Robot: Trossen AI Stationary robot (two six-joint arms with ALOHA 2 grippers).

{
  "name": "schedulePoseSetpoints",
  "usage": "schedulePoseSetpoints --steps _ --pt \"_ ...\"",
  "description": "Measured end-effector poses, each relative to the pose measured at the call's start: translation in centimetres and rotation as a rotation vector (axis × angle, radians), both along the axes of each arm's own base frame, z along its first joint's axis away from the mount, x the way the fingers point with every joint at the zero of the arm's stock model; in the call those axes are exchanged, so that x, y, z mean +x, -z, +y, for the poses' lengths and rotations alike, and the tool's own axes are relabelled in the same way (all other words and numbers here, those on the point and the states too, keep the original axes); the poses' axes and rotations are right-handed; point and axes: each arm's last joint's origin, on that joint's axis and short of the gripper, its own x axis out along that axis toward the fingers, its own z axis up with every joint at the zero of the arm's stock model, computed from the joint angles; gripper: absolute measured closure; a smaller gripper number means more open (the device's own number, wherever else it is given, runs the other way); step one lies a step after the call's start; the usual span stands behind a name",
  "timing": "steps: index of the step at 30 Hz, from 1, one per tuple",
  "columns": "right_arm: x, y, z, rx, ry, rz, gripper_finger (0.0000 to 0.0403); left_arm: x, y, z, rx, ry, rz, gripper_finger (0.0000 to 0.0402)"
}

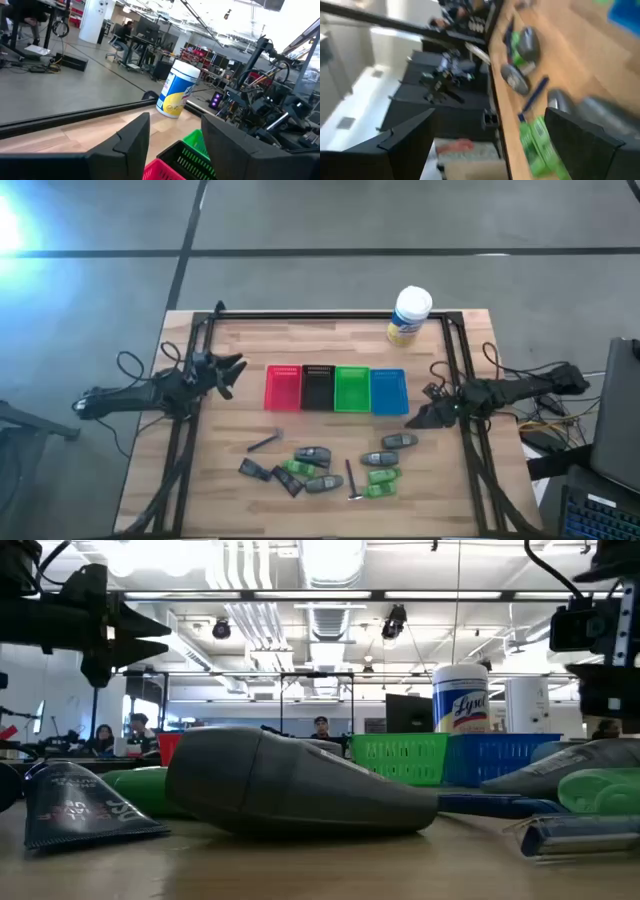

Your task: Pick & Place Travel size toiletries

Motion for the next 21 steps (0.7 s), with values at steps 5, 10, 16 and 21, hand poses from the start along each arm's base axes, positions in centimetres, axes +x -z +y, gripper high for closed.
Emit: schedulePoseSetpoints --steps 5,10,16,21 --pt "0.3 -0.2 0.7 -0.008 -0.050 0.158 0.0039 0.0 0.0 0.0 0.000 0.000 0.000 0.0217" --pt "0.8 -2.1 1.4 -0.065 -0.123 0.304 0.0039 0.0 0.0 0.0 0.000 0.000 0.001 0.0217" --pt "1.2 -3.7 1.6 -0.333 -0.159 0.535 0.0039 0.0 0.0 0.0 0.000 0.000 0.001 0.0217" --pt "2.0 -4.3 1.4 -0.597 -0.142 0.686 0.0039 0.0 0.0 0.0 0.000 0.000 0.002 0.0217"
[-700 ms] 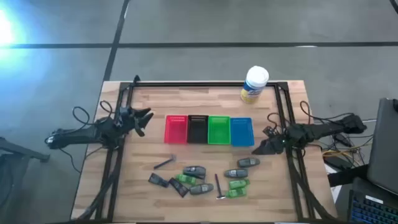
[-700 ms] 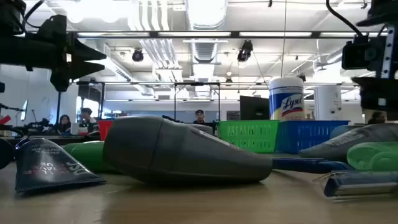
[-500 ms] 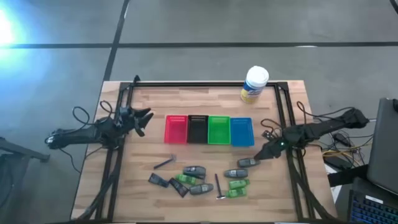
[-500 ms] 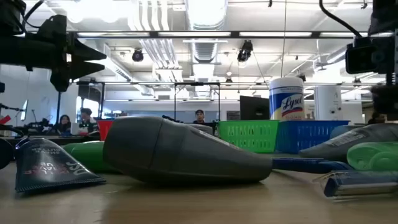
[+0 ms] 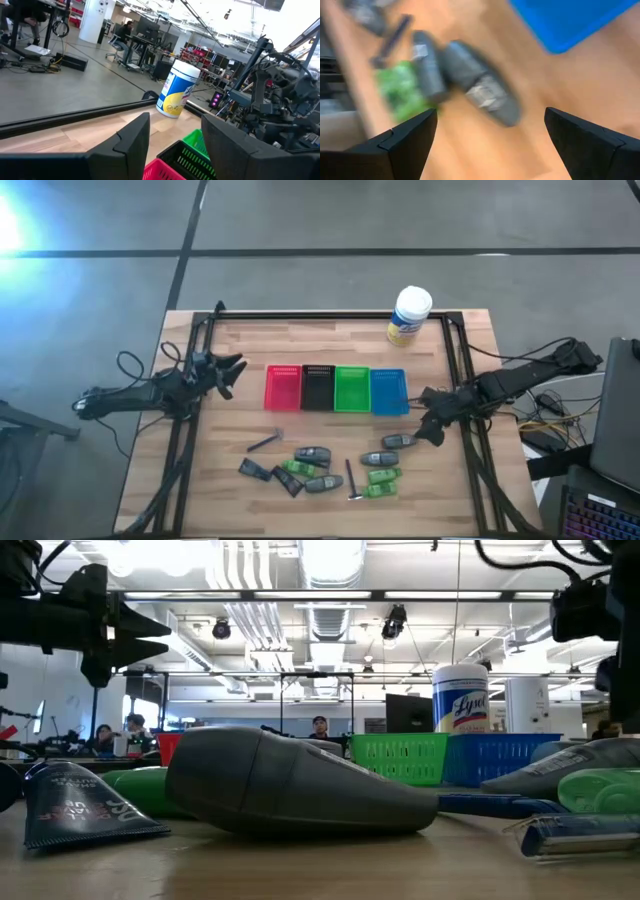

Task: Pick & Place Travel size toiletries
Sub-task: Put the gray deodorant into the blue bin

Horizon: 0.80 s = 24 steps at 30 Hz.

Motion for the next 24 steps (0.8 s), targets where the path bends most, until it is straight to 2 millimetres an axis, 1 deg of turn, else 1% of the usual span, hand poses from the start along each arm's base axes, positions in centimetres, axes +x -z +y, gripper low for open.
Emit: schedulePoseSetpoints --steps 3,6,10,12,16,19,21,24 --pt "0.9 0.6 0.2 -0.071 -0.060 0.038 0.0039 0.0 0.0 0.0 0.000 0.000 0.000 0.0217" --pt "1.7 1.7 0.6 -0.101 -0.117 0.093 0.0039 0.0 0.0 0.0 0.000 0.000 0.000 0.0217" --pt "2.5 3.1 1.4 -0.162 -0.252 0.165 0.0039 0.0 0.0 0.0 0.000 0.000 0.000 0.0217" --pt "2.9 3.4 1.7 -0.192 -0.310 0.188 0.0039 0.0 0.0 0.0 0.000 0.000 0.000 0.0217" --pt "4.0 3.5 2.6 -0.260 -0.415 0.192 0.0039 0.0 0.0 0.0 0.000 0.000 0.000 0.0217" --pt "5.1 3.7 3.3 -0.284 -0.466 0.142 0.0039 0.0 0.0 0.0 0.000 0.000 0.000 0.0217" --pt "5.8 4.3 3.6 -0.298 -0.491 0.135 0.0039 0.0 0.0 0.0 0.000 0.000 0.000 0.0217" --pt "6.5 5.4 3.8 -0.335 -0.521 0.187 0.0039 0.0 0.0 0.0 0.000 0.000 0.000 0.0217"
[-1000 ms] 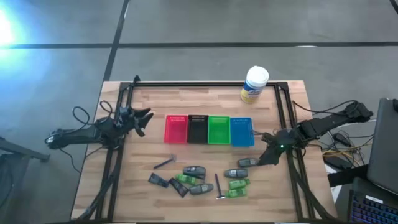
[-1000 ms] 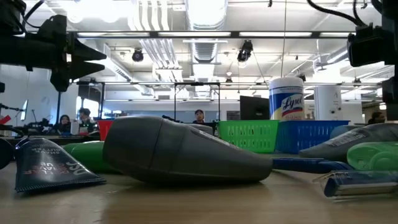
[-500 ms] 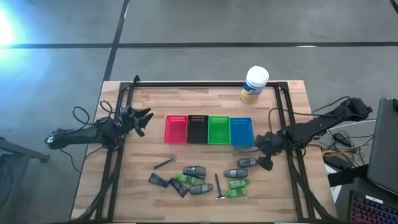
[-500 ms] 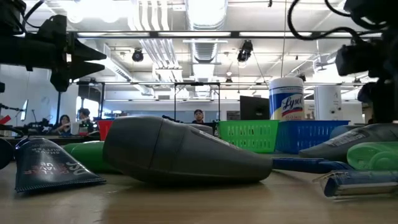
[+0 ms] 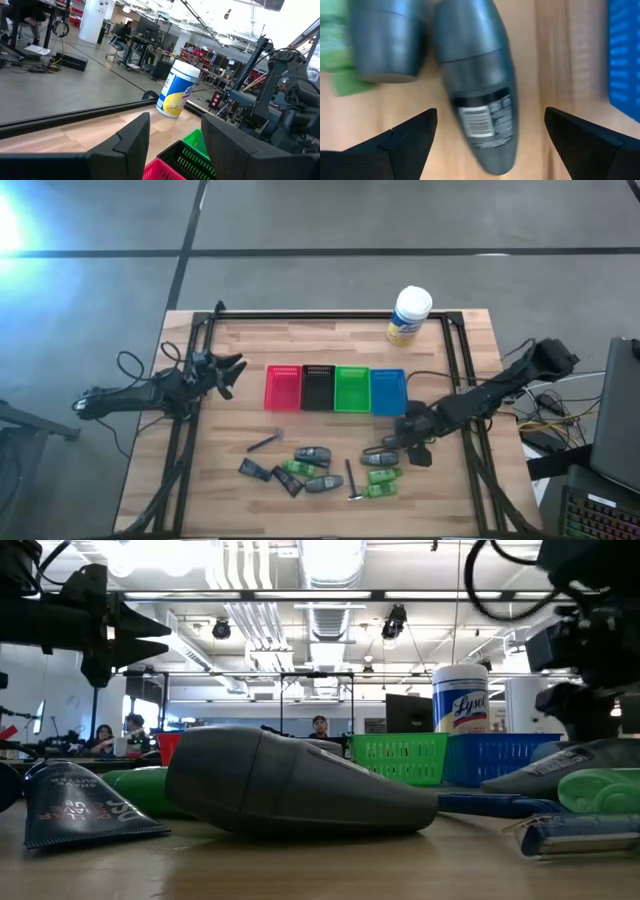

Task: Pick & Place Travel size toiletries
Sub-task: Put the gray deodorant into the blue bin

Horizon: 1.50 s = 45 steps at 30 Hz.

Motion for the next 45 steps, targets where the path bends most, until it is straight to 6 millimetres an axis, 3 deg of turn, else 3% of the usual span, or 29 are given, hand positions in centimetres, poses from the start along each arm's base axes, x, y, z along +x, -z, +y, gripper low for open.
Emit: schedulePoseSetpoints --steps 13,18,25,28,32,38,45 --pt "2.9 1.0 1.3 -0.067 -0.126 0.035 0.0047 0.0 0.1 0.0 0.000 0.000 0.010 0.0217" --pt "3.2 0.9 1.4 -0.058 -0.103 0.026 0.0097 0.0 0.1 0.0 0.000 0.000 0.012 0.0217" --pt "3.1 0.8 1.4 -0.045 -0.014 0.043 0.0200 0.0 0.1 0.0 -0.001 0.000 0.014 0.0217" --pt "2.6 0.4 1.6 -0.049 0.022 0.087 0.0201 0.0 0.1 0.0 0.000 0.000 0.016 0.0217" --pt "1.9 -1.7 2.7 -0.033 0.070 0.096 0.0201 0.0 0.2 0.0 -0.001 0.000 0.018 0.0217" --pt "-0.7 -5.7 3.5 0.046 0.355 0.019 0.0201 0.0 0.2 0.0 -0.001 0.000 0.018 0.0217" --pt "-2.2 -9.7 0.8 0.180 0.902 -0.320 0.0201 0.0 0.2 0.0 0.000 0.000 0.018 0.0217"
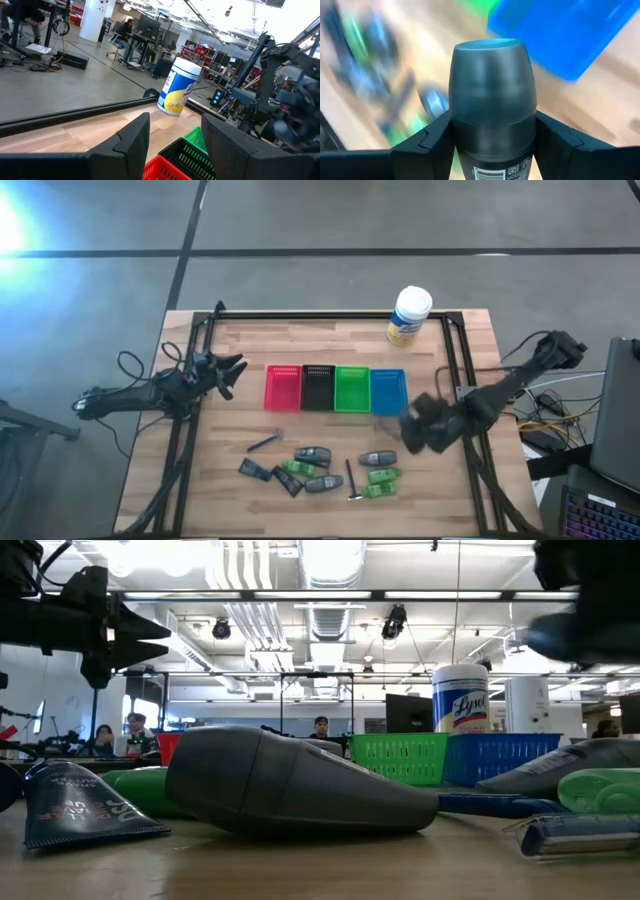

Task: Pick & Place Travel size toiletries
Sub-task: Put the gray deodorant into the blue bin

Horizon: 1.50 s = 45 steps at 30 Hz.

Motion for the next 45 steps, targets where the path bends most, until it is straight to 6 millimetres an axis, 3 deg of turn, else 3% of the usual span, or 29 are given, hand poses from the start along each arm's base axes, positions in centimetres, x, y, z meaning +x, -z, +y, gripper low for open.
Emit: schedulePoseSetpoints --steps 5,12,17,28,34,41,45 --pt "0.4 -0.2 -4.0 -0.006 0.240 -0.060 0.0193 0.0 0.0 0.0 0.000 0.000 0.000 0.0217" --pt "2.6 1.2 -8.6 0.028 0.308 -0.005 0.0199 0.0 0.0 0.0 0.000 0.000 0.000 0.0217" --pt "4.8 3.5 -11.0 0.134 0.353 0.000 0.0198 0.0 0.0 0.0 0.000 0.000 0.000 0.0217" --pt "7.5 6.3 -11.0 0.265 0.486 0.099 0.0195 0.0 0.0 0.0 0.000 0.000 0.000 0.0217" --pt "8.5 6.7 -11.1 0.272 0.528 0.115 0.0154 0.0 0.0 0.0 0.000 0.000 0.000 0.0217" --pt "8.7 5.6 -11.1 0.241 0.510 0.116 0.0098 0.0 0.0 0.0 0.000 0.000 -0.001 0.0217" --pt "8.8 3.2 -10.3 0.167 0.362 0.155 0.0075 0.0 0.0 0.0 0.000 0.000 0.000 0.0217"
